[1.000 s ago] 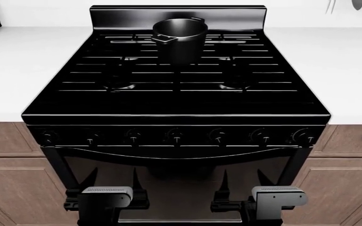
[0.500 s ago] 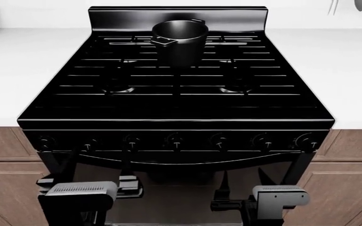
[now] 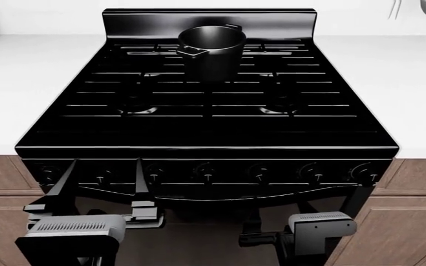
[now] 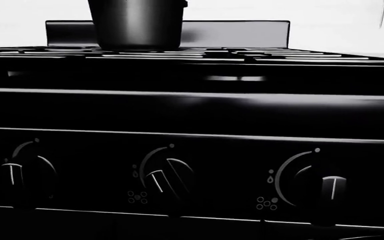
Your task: Turn off the center burner of the stove.
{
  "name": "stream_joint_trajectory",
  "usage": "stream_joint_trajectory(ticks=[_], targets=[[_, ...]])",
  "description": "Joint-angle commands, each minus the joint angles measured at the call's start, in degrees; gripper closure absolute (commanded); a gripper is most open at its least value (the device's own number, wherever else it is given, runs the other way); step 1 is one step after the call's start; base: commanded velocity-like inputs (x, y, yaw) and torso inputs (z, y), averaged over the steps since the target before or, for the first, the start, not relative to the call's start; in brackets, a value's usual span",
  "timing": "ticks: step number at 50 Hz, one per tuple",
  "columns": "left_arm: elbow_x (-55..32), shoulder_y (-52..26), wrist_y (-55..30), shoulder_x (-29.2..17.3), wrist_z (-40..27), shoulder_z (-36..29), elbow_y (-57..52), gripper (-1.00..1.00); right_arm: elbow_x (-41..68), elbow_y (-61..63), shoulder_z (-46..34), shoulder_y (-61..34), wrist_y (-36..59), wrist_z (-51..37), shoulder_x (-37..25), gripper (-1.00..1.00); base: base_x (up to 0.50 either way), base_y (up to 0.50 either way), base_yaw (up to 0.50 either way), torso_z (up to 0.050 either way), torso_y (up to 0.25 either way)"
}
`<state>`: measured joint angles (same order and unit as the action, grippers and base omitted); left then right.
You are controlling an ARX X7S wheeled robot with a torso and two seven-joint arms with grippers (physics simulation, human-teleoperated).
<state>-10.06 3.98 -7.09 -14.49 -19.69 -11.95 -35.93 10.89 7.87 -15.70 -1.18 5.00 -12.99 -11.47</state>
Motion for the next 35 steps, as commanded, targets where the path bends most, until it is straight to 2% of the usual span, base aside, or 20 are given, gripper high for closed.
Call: stream_joint_trajectory(ticks=[1,6,12,15,35], targets=[[-0.3,-0.1,0.8,-0.3,-0.3,-0.5,0.5,-1.00,0.0,1.5,-1.2,-0.2,1.2,0.0,-0.4,-1.00,0.05,0.00,0.00,0.000,0.000],[-0.4,-0.3,1.2,-0.4,-0.5,-0.7,1.2,-1.00,-1.0,5.5,-2.2,-0.6,5.1,-1.3,-0.9,-1.00,0.02,0.00,0.00,0.000,0.000],[-0.8,-0.4,2.0,-0.4,-0.5,-0.9,2.2,-1.00,-5.4,15.0,-5.4,-3.4,20.2,-5.3,-1.3,-1.00,0.00,0.00,0.00,0.000,0.000],[-0.9,-0.3,2.5,-0.4,-0.5,-1.1,2.7,-1.00,-7.8,17.7,-7.4,-4.8,24.2,-5.9,-2.0,-1.00,0.00,0.00,0.00,0.000,0.000],[-1.5,-0.4,3.8,-0.9,-1.1,-1.5,4.1,-1.00,-10.5,10.4,-8.6,-8.6,28.7,-7.3,-2.8,-1.00,0.00,0.00,0.00,0.000,0.000]])
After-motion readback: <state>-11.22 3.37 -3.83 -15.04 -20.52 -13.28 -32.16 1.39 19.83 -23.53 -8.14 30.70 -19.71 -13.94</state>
